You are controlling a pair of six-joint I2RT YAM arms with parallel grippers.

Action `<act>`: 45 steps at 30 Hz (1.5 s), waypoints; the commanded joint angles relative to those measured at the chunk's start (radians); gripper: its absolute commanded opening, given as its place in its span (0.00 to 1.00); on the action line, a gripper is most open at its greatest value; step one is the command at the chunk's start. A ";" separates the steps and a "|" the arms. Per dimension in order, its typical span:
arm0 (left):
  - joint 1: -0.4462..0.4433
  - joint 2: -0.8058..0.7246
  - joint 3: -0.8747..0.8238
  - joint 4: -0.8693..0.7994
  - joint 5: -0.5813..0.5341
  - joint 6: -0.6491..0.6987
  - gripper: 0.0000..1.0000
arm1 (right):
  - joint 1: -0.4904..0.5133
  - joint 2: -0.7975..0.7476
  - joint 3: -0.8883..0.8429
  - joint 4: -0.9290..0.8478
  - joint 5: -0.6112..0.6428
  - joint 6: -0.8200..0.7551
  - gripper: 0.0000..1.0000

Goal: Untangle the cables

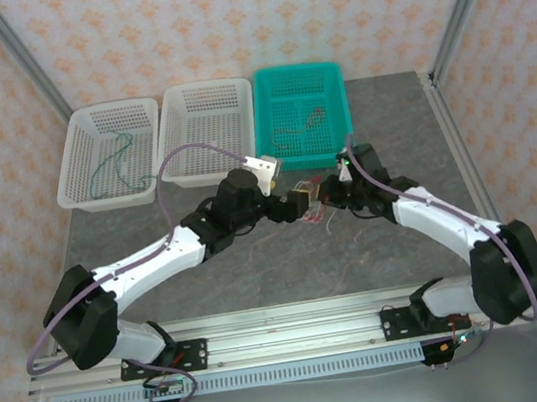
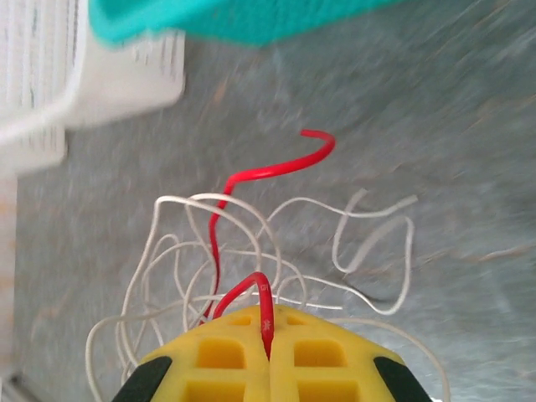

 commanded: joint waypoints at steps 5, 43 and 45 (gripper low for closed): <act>0.002 0.014 -0.059 0.023 -0.108 -0.013 0.97 | 0.056 0.149 0.017 -0.078 0.010 -0.052 0.20; 0.049 0.297 0.049 -0.108 0.168 -0.130 0.33 | 0.064 0.146 -0.101 0.022 -0.050 0.041 0.29; 0.050 0.288 0.051 -0.142 0.165 -0.111 0.34 | 0.064 0.139 -0.105 0.034 -0.067 0.042 0.30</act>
